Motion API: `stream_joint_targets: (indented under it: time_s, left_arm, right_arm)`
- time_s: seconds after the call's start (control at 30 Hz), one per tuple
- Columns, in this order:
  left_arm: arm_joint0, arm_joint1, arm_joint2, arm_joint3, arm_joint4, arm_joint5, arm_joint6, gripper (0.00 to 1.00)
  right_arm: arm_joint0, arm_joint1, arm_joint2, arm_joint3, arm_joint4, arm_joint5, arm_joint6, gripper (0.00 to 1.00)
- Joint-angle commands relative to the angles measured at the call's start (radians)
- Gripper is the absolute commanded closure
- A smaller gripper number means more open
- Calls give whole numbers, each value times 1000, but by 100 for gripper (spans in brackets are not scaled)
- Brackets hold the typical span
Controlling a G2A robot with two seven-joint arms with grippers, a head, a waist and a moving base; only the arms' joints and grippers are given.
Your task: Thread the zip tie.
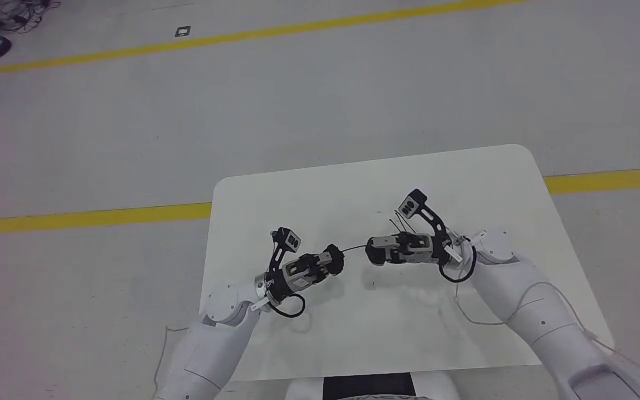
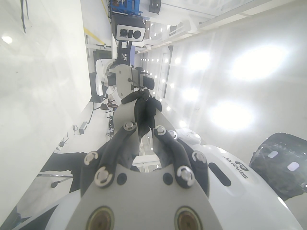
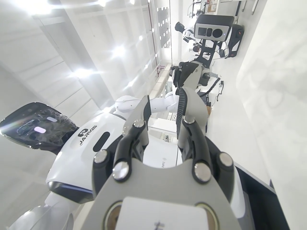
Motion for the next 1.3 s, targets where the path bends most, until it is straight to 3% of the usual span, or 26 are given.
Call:
stream_joint_targets:
  time_s: [0.0,1.27]
  left_arm:
    - [0,0,0,0,0,0,0,100]
    - [0,0,0,0,0,0,0,100]
  right_arm:
    - [-2,1,-1,3,1,0,0,72]
    - [46,-7,-48,53,35,0,0,85]
